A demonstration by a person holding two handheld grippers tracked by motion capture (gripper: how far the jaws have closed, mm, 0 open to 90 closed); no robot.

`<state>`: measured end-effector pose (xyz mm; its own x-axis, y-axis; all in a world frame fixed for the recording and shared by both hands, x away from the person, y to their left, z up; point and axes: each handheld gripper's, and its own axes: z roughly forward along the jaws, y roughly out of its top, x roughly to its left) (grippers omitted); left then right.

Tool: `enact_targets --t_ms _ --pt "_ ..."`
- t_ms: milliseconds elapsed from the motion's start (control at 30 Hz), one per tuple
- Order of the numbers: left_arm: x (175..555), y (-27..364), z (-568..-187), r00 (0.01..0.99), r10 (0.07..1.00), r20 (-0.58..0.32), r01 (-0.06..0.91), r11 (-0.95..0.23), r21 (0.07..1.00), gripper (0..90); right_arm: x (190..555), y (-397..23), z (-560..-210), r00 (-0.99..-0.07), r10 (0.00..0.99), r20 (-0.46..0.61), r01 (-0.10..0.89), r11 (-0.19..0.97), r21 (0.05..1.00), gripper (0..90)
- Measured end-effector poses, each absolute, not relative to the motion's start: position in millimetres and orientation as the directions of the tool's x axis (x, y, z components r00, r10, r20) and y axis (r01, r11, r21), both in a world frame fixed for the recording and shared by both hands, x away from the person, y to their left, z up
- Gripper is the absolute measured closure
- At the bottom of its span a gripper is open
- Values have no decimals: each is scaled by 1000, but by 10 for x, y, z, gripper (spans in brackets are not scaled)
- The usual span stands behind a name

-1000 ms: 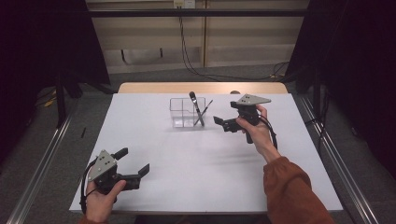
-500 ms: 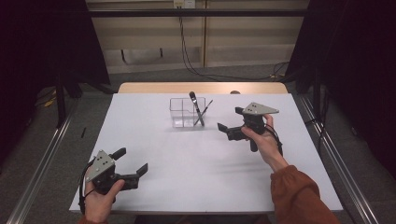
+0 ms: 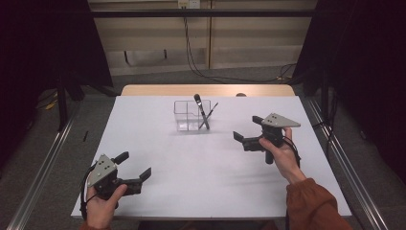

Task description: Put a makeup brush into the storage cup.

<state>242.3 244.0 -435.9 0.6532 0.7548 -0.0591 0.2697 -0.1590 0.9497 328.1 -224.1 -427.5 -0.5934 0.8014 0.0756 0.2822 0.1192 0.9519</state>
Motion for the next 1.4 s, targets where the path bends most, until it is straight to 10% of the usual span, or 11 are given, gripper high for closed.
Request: enact_targets --t_ms 1400 --pt "2304 2544 -4347 628 777 -52 262 -148 954 32 2323 -2993 -4557 -481 875 62 279 86 956 5"
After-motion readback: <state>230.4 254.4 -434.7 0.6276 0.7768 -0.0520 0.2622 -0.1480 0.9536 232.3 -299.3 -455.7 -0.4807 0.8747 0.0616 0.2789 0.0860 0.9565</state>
